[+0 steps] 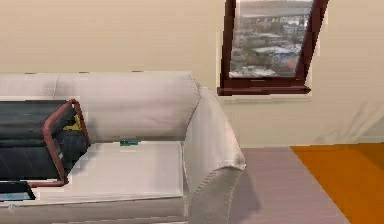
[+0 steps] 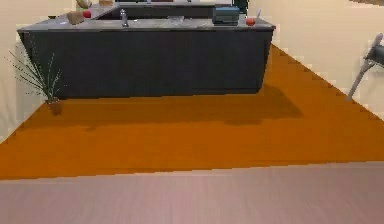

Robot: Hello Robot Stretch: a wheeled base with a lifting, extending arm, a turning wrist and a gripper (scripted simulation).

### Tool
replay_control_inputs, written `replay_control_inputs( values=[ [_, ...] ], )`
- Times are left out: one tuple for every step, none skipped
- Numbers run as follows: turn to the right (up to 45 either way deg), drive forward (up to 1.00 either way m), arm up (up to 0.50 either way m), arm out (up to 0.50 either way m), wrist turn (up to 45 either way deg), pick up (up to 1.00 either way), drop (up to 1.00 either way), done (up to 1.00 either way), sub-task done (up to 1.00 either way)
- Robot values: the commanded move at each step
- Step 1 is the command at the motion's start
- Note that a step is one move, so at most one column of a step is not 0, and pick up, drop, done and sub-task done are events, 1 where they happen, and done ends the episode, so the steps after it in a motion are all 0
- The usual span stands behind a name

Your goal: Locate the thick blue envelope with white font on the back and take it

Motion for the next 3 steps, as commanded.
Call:
replay_control_inputs(
  values=[
    [-18.0,0.0,0.0,0.0,0.0,0.0,0.0,0.0,0.0],
    [0.0,0.15,0.0,0.0,0.0,0.0,0.0,0.0,0.0],
    [-45.0,0.0,0.0,0.0,0.0,0.0,0.0,0.0,0.0]
  ],
)
